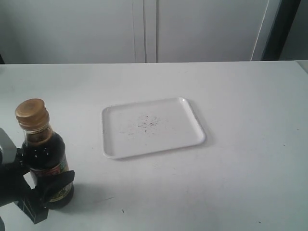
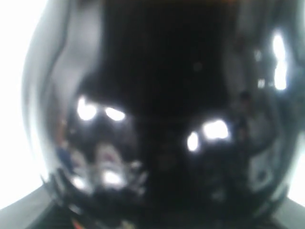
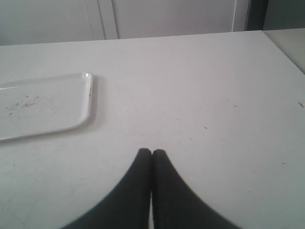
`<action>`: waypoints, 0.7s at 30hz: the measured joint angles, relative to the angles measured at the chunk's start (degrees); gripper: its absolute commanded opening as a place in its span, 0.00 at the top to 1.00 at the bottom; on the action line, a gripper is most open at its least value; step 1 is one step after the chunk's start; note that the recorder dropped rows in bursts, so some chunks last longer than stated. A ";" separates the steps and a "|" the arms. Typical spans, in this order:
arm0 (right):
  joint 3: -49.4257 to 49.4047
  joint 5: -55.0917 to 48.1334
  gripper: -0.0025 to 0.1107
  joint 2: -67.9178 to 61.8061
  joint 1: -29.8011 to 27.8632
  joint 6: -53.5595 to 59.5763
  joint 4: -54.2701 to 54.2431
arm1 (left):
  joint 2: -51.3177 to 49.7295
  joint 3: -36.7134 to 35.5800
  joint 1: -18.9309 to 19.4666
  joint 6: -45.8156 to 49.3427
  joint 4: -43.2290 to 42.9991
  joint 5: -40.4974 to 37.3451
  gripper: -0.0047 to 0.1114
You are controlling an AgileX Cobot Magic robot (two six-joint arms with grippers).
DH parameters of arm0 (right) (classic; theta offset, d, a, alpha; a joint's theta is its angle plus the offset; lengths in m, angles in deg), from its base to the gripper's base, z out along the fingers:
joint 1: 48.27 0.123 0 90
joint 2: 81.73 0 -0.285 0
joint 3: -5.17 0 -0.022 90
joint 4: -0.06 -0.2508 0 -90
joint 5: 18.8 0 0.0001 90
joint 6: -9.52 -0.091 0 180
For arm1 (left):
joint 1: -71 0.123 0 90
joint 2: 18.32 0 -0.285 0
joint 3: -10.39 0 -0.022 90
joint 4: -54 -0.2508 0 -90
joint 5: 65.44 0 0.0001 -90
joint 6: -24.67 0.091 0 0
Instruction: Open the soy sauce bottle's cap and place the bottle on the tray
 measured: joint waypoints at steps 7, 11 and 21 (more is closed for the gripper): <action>0.00 0.81 0.98 0.00 0.00 1.83 2.07 | 0.00 -0.02 0.00 1.50 -0.46 0.00 0.96; 0.00 6.54 0.98 0.00 0.00 2.79 2.64 | 0.00 -0.02 0.00 2.17 -0.70 0.11 0.96; 0.00 26.18 0.98 0.00 0.00 -3.88 0.68 | 0.00 -0.02 0.00 2.40 -0.83 0.11 0.96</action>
